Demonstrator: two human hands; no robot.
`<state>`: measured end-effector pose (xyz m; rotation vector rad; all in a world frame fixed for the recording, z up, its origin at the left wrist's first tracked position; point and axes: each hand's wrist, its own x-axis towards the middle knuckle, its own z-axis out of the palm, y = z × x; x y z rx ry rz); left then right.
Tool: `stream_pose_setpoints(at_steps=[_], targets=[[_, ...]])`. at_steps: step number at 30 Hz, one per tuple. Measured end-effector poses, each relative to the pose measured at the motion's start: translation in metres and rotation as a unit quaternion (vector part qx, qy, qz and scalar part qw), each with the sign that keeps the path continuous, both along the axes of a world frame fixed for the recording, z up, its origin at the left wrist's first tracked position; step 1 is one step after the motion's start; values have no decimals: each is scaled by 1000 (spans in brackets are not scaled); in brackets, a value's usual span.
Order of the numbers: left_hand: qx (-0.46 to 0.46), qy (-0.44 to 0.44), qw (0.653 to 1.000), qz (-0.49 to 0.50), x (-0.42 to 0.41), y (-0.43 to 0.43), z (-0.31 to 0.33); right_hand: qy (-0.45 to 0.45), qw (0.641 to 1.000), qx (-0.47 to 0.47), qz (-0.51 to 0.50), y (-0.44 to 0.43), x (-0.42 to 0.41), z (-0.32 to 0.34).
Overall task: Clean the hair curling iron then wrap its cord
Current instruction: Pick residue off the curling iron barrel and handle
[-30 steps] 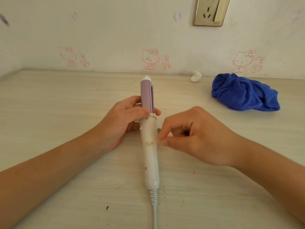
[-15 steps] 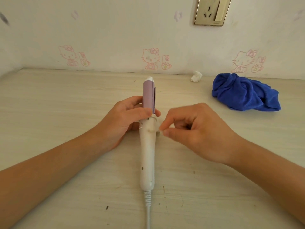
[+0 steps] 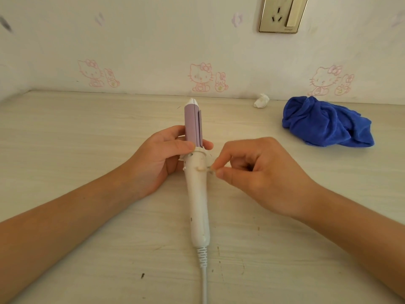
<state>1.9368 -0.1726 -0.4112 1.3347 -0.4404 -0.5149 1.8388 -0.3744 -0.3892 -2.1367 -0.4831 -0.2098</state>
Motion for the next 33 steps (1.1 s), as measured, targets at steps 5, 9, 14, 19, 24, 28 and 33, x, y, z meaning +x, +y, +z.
stream_pose_setpoints(at_steps=[5,9,14,19,24,28,33], targets=[[9,-7,1000,6,-1,0,-1,-3,1000,-8,24,0,-2,-1],[5,0,1000,12,-2,0,0,16,999,-16,43,1,-5,-1],[8,-2,1000,11,-3,-1,2,6,1000,-13,23,1,-4,0],[10,-1,1000,18,-4,-1,3,28,997,-23,62,0,-6,1],[11,3,1000,20,-4,0,3,58,994,-33,81,-2,-6,3],[2,10,1000,11,-2,0,4,14,1000,2,23,-1,0,1],[0,14,1000,-1,-4,0,5,67,994,-16,81,1,-4,2]])
